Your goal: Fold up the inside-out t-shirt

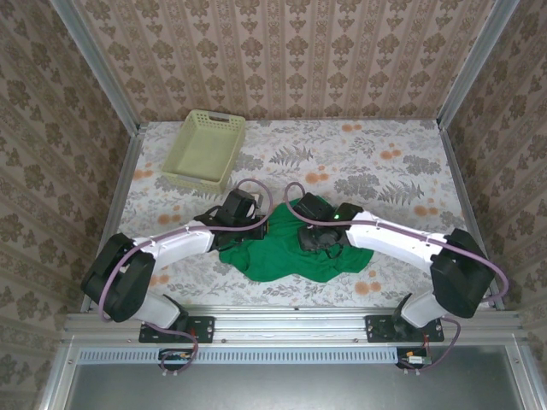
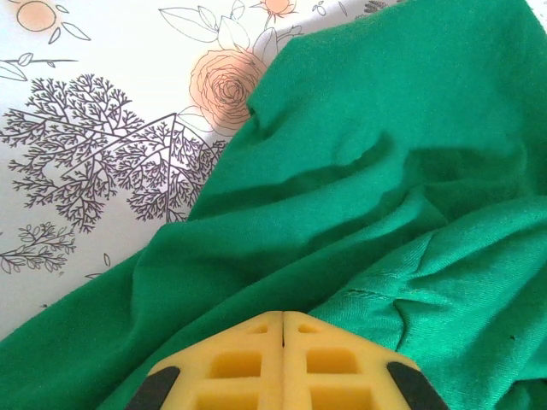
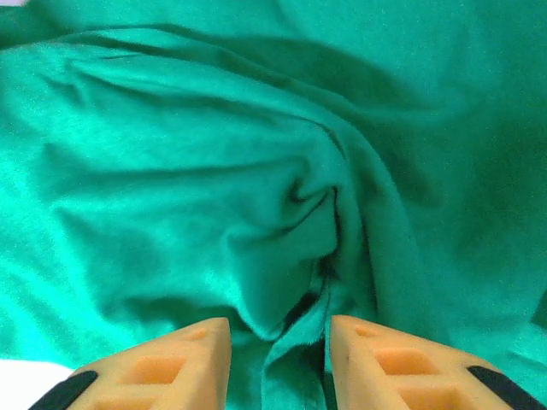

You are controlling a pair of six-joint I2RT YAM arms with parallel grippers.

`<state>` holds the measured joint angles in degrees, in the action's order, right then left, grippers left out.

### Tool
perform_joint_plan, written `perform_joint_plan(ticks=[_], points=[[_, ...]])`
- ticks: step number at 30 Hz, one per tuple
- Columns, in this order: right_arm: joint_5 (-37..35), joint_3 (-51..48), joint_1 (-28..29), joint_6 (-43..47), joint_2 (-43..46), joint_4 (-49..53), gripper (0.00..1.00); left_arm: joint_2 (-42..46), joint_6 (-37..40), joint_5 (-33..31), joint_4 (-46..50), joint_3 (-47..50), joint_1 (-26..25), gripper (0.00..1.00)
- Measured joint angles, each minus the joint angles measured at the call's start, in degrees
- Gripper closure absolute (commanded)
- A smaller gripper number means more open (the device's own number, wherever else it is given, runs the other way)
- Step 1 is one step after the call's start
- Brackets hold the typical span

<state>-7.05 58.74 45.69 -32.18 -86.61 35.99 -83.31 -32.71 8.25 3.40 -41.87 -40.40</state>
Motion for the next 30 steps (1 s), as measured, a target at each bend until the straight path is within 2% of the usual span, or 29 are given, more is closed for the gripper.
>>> perform_joint_plan(ticks=[5,6,11,14,24,26,28,30], points=[[0.5,0.0,-1.2,-0.9,-3.8,-2.6,0.65,0.0,0.0,0.4,-0.1,0.0,0.0,1.00],[0.7,0.0,-1.4,-0.9,-4.5,-2.9,0.68,0.0,0.0,0.5,-0.2,0.0,0.0,1.00],[1.4,1.9,-1.3,-0.9,-6.5,-2.6,0.94,0.0,0.0,0.6,-0.4,0.2,0.0,1.00],[0.1,5.4,-0.3,-0.7,-6.5,-0.8,0.98,0.0,0.0,0.6,-0.4,0.3,0.0,1.00],[-3.4,17.0,3.1,0.1,-6.6,4.8,0.96,0.2,-0.2,1.0,-0.9,1.1,0.0,1.00],[-3.5,18.5,2.9,0.4,-8.0,5.1,0.90,0.2,-0.3,1.0,-0.9,1.1,0.0,1.00],[-3.1,19.6,2.9,0.4,-10.1,4.9,0.76,0.2,-0.3,1.0,-1.0,1.2,0.0,1.00],[-2.0,20.1,2.6,1.0,-12.6,4.5,0.70,0.3,-0.3,0.9,-1.2,1.4,0.0,1.00]])
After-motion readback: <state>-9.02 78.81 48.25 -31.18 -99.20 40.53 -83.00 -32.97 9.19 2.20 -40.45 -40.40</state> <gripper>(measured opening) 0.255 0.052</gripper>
